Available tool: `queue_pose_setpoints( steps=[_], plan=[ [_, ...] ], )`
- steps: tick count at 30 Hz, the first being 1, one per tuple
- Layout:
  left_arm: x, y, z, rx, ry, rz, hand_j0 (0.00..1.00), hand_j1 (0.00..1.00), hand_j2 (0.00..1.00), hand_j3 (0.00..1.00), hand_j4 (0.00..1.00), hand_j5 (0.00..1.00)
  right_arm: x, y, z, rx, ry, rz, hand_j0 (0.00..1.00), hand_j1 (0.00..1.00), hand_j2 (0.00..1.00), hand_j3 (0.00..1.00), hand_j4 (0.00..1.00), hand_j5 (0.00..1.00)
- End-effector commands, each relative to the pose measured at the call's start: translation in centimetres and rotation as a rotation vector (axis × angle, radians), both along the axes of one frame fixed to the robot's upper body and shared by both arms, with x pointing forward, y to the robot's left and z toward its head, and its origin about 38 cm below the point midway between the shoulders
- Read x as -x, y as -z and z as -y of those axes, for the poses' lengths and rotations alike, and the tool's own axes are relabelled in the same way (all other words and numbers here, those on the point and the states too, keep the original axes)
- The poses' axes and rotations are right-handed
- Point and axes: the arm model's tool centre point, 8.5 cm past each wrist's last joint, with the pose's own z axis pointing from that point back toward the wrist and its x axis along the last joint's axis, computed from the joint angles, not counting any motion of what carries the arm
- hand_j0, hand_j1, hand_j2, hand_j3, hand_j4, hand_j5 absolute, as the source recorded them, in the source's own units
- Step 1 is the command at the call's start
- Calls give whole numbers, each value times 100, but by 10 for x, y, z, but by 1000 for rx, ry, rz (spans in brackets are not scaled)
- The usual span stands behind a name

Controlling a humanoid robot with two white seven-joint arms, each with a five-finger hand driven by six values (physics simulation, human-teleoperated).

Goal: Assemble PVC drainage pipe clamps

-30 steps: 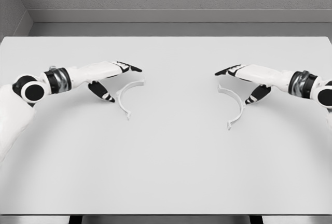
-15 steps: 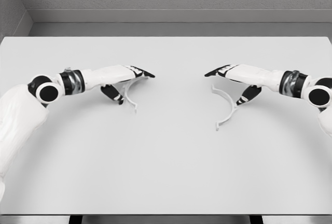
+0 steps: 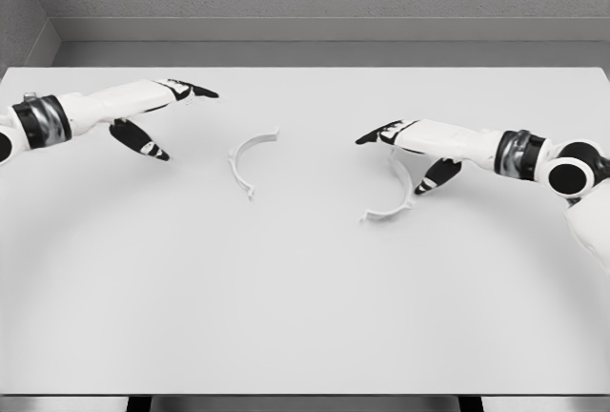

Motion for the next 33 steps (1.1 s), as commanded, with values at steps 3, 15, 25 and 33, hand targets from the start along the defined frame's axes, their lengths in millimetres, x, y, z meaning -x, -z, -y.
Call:
queue_pose_setpoints(
  steps=[3, 15, 25, 33],
  plan=[
    [2, -14, -26, -7, -40, 8, 100, 100, 100, 100, 100, 100, -2, -5, -2, -13, -2, 7, 100, 100, 100, 100, 100, 100],
    [1, -35, -47, -41, -72, 43, 100, 100, 100, 100, 100, 100, -30, -11, 18, -3, 91, -13, 100, 100, 100, 100, 100, 100],
    [0, -39, -47, -47, -68, 50, 100, 100, 100, 100, 100, 100, -35, -5, 9, 7, 89, -30, 100, 100, 100, 100, 100, 100],
    [-3, -32, -10, -66, 22, 38, 100, 100, 100, 100, 100, 100, -36, -1, 7, 11, 91, -38, 100, 100, 100, 100, 100, 100]
  ],
)
